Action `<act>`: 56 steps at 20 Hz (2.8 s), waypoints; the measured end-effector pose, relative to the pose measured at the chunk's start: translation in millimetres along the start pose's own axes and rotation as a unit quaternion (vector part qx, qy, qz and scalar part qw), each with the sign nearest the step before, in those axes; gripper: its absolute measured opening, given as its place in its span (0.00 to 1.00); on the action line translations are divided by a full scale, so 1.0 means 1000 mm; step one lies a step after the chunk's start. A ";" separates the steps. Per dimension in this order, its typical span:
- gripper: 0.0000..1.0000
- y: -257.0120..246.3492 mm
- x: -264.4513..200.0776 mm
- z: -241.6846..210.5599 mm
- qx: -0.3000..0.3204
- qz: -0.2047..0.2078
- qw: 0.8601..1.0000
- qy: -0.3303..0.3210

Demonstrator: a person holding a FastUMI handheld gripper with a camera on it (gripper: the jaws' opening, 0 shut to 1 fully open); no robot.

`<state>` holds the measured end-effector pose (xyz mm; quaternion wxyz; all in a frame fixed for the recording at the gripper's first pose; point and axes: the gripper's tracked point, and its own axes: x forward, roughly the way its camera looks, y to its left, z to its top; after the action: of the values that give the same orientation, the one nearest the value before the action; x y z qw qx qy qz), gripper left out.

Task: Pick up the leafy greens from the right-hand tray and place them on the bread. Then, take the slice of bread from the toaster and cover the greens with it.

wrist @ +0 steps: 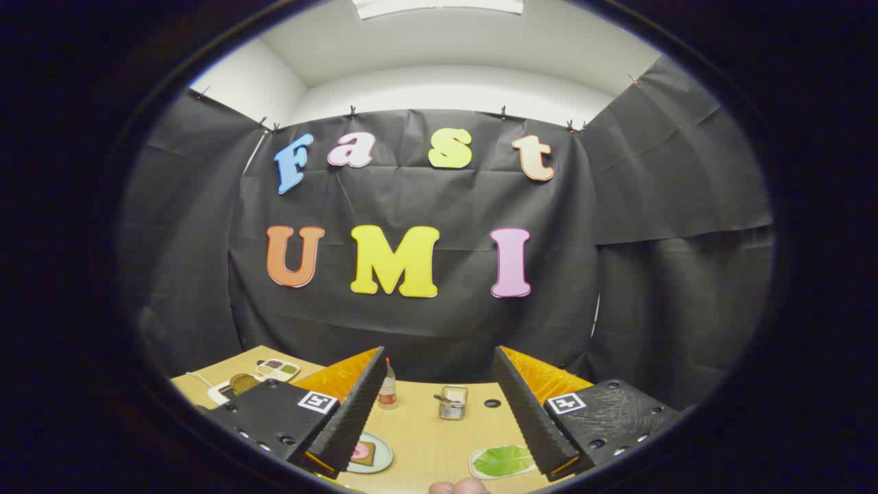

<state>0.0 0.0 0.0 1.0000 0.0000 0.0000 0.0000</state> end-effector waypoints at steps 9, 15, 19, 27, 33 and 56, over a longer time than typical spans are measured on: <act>0.95 -0.025 -0.015 -0.010 0.004 -0.043 0.999 0.009; 0.95 -0.035 -0.024 -0.002 -0.003 -0.048 0.999 -0.002; 0.95 -0.041 -0.023 -0.002 -0.006 -0.045 0.999 -0.004; 0.95 -0.084 -0.021 -0.011 -0.015 -0.049 0.999 -0.001; 0.95 -0.148 -0.010 -0.061 -0.001 -0.055 0.998 0.032; 0.96 -0.235 0.087 -0.409 0.080 -0.006 0.954 0.289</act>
<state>87.3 -234.8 -408.9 0.9540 0.0804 0.2887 -0.0061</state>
